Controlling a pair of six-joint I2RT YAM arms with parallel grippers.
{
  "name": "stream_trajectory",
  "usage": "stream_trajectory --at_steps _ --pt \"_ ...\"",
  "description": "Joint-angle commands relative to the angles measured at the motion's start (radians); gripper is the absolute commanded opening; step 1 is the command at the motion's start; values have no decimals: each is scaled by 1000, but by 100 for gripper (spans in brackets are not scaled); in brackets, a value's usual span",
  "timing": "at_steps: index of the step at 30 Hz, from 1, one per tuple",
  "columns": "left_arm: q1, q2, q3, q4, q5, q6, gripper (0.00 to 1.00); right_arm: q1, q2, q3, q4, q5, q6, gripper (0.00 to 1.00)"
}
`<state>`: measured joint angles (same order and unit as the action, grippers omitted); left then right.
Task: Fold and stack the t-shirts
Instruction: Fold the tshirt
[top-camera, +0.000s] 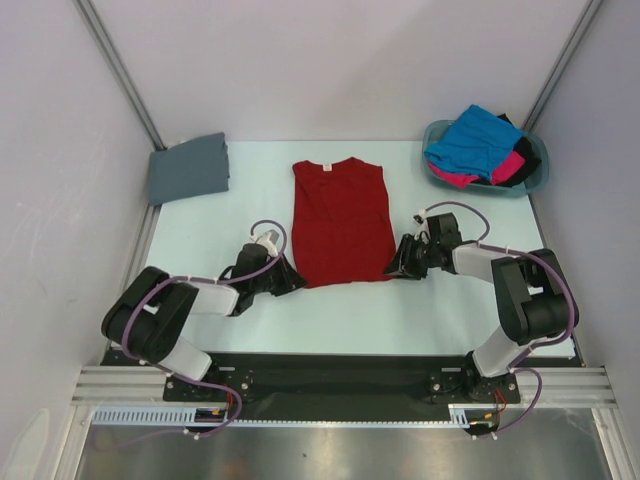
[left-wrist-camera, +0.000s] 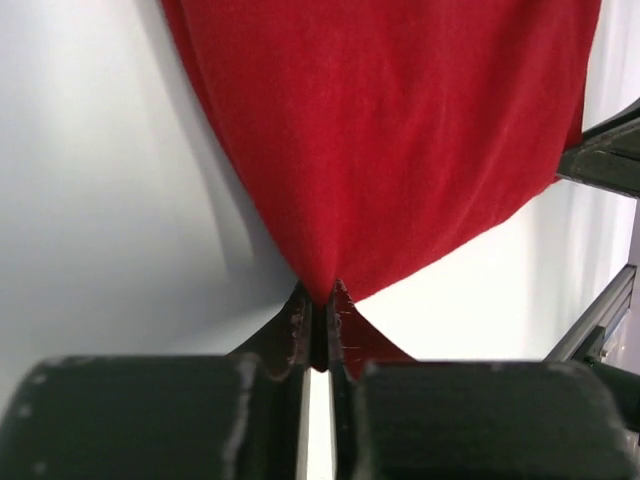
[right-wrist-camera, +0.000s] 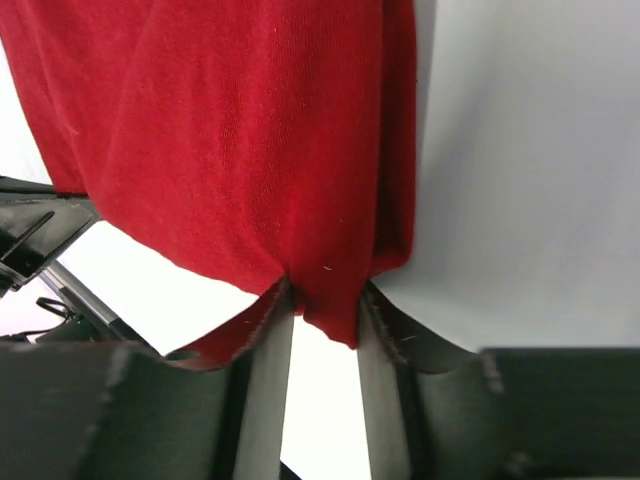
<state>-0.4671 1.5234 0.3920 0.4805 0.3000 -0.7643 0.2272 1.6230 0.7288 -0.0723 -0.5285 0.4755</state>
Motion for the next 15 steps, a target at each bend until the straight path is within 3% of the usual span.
stream_trajectory --at_steps 1,2,8,15 --pt "-11 -11 -15 -91 1 19 5 0 -23 -11 -21 9 -5 33" --pt "-11 -17 -13 -103 -7 26 0 0 -40 -14 -24 9 -6 30" --pt "-30 -103 4 -218 -24 52 0 3 -148 -45 -83 16 -11 17" --pt "-87 -252 4 -378 -90 42 0 20 -290 -111 -165 39 14 14"
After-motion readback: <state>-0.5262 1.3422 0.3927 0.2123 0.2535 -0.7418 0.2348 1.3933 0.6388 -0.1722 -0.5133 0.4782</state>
